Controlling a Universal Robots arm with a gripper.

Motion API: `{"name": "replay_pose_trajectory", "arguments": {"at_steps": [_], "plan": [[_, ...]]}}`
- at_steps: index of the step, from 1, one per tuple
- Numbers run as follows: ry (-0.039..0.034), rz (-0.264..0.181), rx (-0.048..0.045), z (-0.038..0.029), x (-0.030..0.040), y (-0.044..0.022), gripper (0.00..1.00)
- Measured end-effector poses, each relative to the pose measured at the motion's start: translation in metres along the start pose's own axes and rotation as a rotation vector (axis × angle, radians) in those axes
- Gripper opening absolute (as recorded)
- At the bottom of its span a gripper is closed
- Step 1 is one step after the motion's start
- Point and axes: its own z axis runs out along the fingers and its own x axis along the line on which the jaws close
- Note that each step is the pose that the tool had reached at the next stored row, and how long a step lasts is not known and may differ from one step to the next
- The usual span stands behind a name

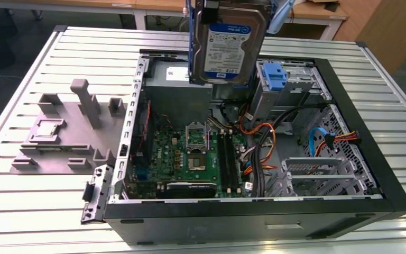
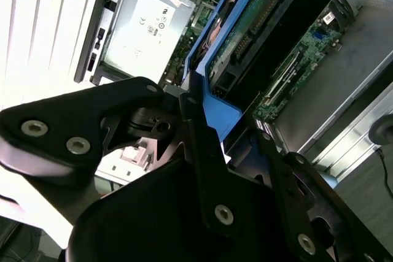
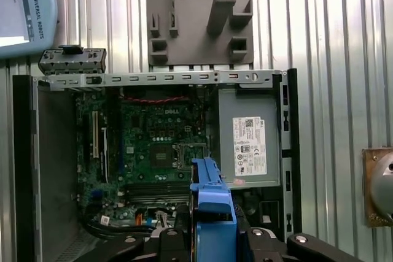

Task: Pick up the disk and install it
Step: 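Pick up the disk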

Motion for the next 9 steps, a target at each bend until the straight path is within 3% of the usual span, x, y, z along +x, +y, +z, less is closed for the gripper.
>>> {"name": "replay_pose_trajectory", "arguments": {"at_steps": [9], "plan": [[0.0044, 0.004, 0.0035, 0.0014, 0.0108, -0.0008, 0.36]]}}
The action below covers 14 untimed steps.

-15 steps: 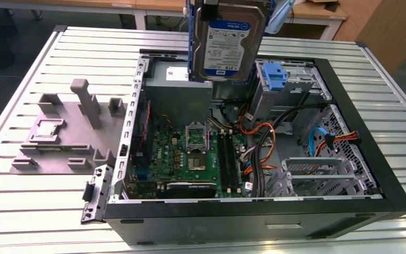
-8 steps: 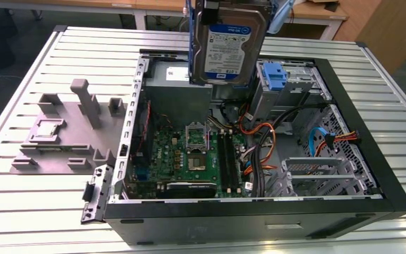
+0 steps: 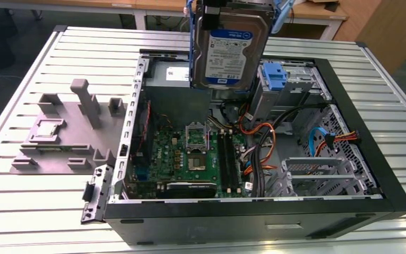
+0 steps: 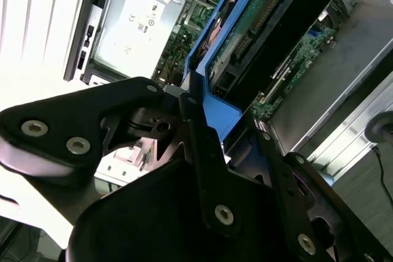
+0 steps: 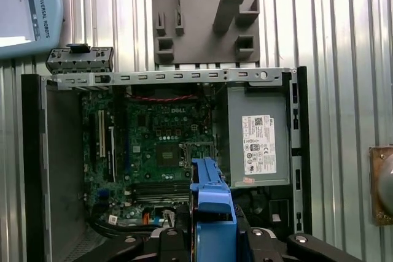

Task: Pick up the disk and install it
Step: 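Pick up the disk, then insert the disk into the insertion slot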

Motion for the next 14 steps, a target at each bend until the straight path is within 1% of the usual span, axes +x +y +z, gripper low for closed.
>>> {"name": "replay_pose_trajectory", "arguments": {"at_steps": [14], "plan": [[0.0006, 0.0, 0.0, 0.0, 0.002, -0.0002, 0.36]]}}
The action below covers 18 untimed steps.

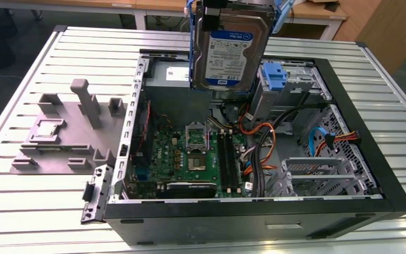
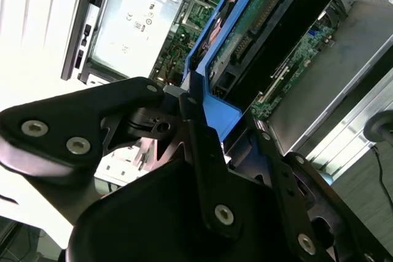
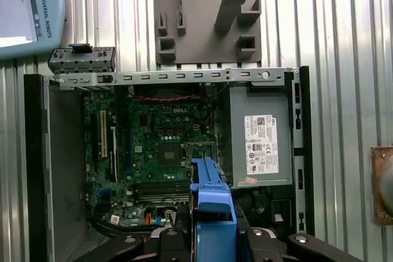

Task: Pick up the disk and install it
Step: 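Insert the disk into the insertion slot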

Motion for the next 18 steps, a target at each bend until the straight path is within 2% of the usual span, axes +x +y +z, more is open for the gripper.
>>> {"name": "replay_pose_trajectory", "arguments": {"at_steps": [12, 18], "plan": [[0.0019, 0.0, 0.0001, -0.0001, 0.0014, -0.0001, 0.36], [0.0035, 0.0, 0.0003, -0.0001, 0.0057, -0.0004, 0.36]]}}
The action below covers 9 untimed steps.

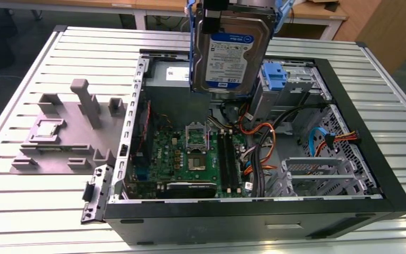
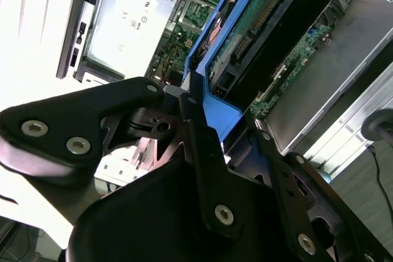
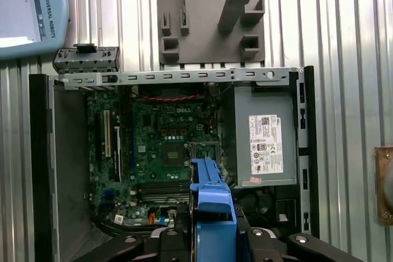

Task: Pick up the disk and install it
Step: 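Insert the disk into the insertion slot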

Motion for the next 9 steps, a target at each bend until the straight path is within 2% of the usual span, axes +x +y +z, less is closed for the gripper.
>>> {"name": "replay_pose_trajectory", "arguments": {"at_steps": [9], "plan": [[0.0062, 0.0, 0.0004, 0.0002, 0.0053, -0.0003, 0.36]]}}
